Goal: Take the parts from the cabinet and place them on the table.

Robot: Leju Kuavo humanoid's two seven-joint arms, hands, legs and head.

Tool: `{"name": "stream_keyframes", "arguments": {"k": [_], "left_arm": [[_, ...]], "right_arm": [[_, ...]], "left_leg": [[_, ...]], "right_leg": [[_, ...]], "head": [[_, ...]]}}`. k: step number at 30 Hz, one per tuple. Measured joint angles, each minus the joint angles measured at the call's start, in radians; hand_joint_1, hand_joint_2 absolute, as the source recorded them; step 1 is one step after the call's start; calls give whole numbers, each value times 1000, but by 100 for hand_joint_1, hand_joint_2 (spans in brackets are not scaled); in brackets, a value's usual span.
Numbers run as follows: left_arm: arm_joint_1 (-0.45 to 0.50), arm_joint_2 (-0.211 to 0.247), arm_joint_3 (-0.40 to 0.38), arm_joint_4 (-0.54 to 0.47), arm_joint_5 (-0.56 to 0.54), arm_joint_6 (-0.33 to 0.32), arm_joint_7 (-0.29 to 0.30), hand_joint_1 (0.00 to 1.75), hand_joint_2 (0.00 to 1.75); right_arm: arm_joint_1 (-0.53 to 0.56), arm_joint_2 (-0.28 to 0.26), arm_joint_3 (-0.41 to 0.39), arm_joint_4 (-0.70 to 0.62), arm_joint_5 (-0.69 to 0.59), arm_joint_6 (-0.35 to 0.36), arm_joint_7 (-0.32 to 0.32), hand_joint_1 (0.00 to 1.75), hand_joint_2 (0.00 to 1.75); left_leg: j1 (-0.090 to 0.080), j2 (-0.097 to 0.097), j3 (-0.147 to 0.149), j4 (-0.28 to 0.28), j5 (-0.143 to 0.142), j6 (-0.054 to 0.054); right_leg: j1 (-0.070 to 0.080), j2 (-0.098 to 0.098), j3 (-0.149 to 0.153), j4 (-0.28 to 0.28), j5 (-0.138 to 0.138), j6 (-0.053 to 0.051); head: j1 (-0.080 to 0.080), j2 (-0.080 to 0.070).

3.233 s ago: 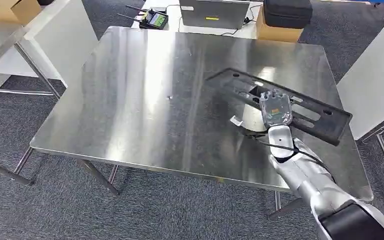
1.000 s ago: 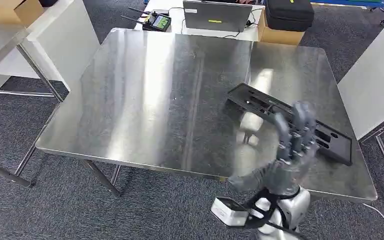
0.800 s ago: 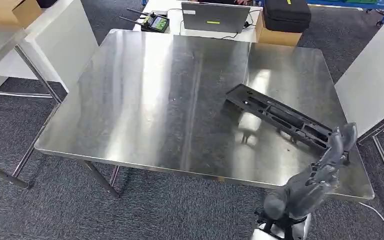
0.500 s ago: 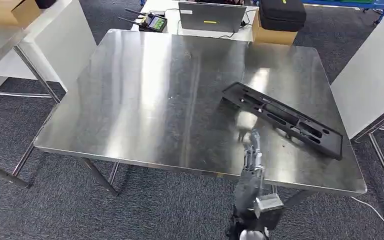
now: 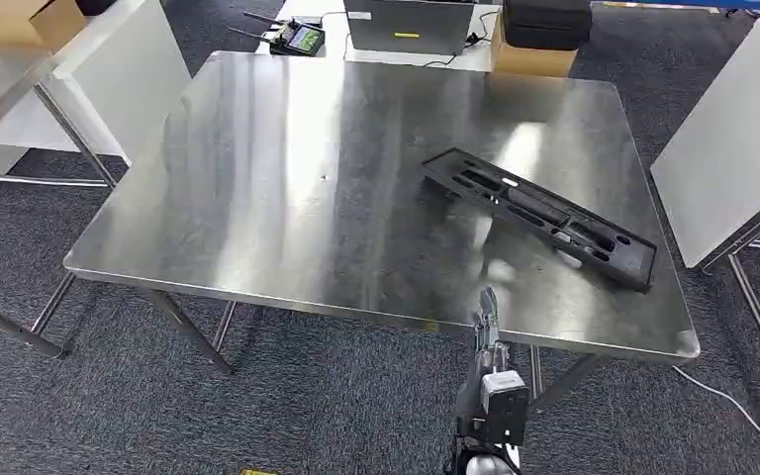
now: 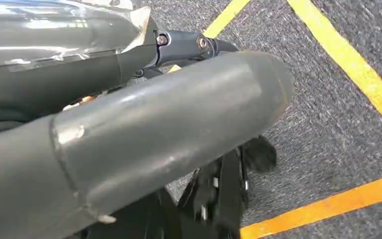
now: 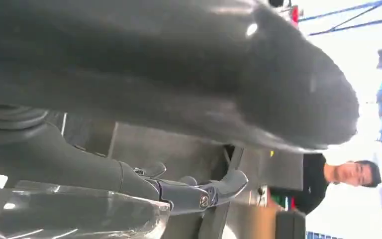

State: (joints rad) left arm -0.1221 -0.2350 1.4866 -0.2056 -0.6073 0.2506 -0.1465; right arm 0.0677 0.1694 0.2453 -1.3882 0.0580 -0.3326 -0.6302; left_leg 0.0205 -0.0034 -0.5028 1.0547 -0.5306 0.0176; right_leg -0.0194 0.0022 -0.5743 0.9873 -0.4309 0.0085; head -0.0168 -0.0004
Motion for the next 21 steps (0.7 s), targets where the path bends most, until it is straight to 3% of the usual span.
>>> {"name": "stream_keyframes", "arguments": {"k": [1,2,4,5,6,7,8,10,11,12,13,14,15,16,17,19,20,21], "left_arm": [[-2,0,-1,0,-5,-2,0,0,0],[-3,0,-3,0,-10,-5,2,0,0],[-3,0,-5,0,-13,-8,3,0,0],[-3,0,-6,0,-13,-8,3,0,0],[-3,0,-7,0,-13,-9,5,0,0],[-4,0,-9,0,-15,-8,7,0,0],[-4,0,-10,0,-16,-6,9,0,0],[-4,0,-10,0,-16,13,16,0,0],[-4,0,-10,0,-16,24,20,0,0],[-4,-1,-10,0,-16,33,21,0,0],[-4,-2,-10,0,-16,42,21,0,0],[-6,-2,-11,0,-16,45,21,0,0],[-7,-4,-11,0,-17,51,21,0,0],[-9,-9,-13,0,-20,54,23,0,0],[-11,-11,-16,0,-24,60,23,0,0],[-10,-12,-18,0,-34,75,27,0,0],[-10,-15,-19,1,-38,93,30,0,0],[-8,-16,-20,0,-46,107,31,0,0]], "right_arm": [[6,4,-6,-8,7,0,5,0,0],[12,6,-12,-14,13,0,8,0,0],[16,10,-19,-18,18,0,9,0,0],[21,12,-22,-21,20,0,10,0,0],[23,12,-26,-23,25,0,14,0,0],[24,12,-31,-23,39,0,30,0,0],[23,13,-33,-20,50,3,45,0,0],[-1,13,-34,38,63,44,86,0,0],[-27,13,-34,104,94,50,111,0,0],[-57,14,-29,177,141,40,133,0,0],[-107,20,-13,308,221,24,169,0,0],[-140,23,-2,391,260,25,197,0,0],[-180,29,14,508,306,32,248,0,0],[-204,33,25,582,343,26,292,0,0],[-231,36,40,669,388,11,364,0,0],[-260,35,63,793,458,-3,512,0,0],[-271,31,80,852,505,0,623,0,0],[-272,28,99,897,540,15,715,0,0]], "left_leg": [[-1,-3,44,-75,-9,3],[-8,-4,40,-67,6,5],[-14,-5,32,-68,8,11],[-17,-4,29,-70,14,19],[-7,1,13,-84,33,34],[-12,4,3,-84,43,38],[-13,6,-10,-83,53,51],[-19,14,-39,-82,75,55],[-21,16,-54,-81,86,55],[-21,18,-67,-80,96,54],[-22,21,-75,-76,106,51],[-22,22,-86,-72,111,49],[-23,21,-98,-66,119,47],[-23,19,-105,-62,125,45],[-28,13,-112,-59,136,37],[-27,12,-113,-61,149,29],[-24,11,-113,-63,155,23],[-28,10,-118,-64,163,15]], "right_leg": [[3,1,-1,0,4,4],[6,0,-2,-2,12,16],[4,0,-4,-1,20,27],[3,0,-5,-7,29,35],[10,-1,-14,0,26,40],[8,0,-35,28,-10,32],[7,-1,-57,81,-63,19],[7,-1,-101,243,-160,7],[7,-1,-108,297,-174,14],[7,-1,-94,306,-166,23],[7,-1,-53,265,-135,38],[8,-1,-11,210,-109,46],[10,-1,65,105,-81,48],[14,0,120,20,-91,35],[29,-2,151,-37,-107,22],[28,-4,132,-34,-100,16],[30,-4,129,-33,-95,9],[15,-5,123,-42,-81,-1]], "head": [[1,0],[3,0],[0,0],[3,0],[3,0],[1,0],[9,0],[11,0],[13,0],[11,0],[12,0],[13,0],[13,0],[11,0],[12,0],[11,0],[10,0],[9,0]]}}
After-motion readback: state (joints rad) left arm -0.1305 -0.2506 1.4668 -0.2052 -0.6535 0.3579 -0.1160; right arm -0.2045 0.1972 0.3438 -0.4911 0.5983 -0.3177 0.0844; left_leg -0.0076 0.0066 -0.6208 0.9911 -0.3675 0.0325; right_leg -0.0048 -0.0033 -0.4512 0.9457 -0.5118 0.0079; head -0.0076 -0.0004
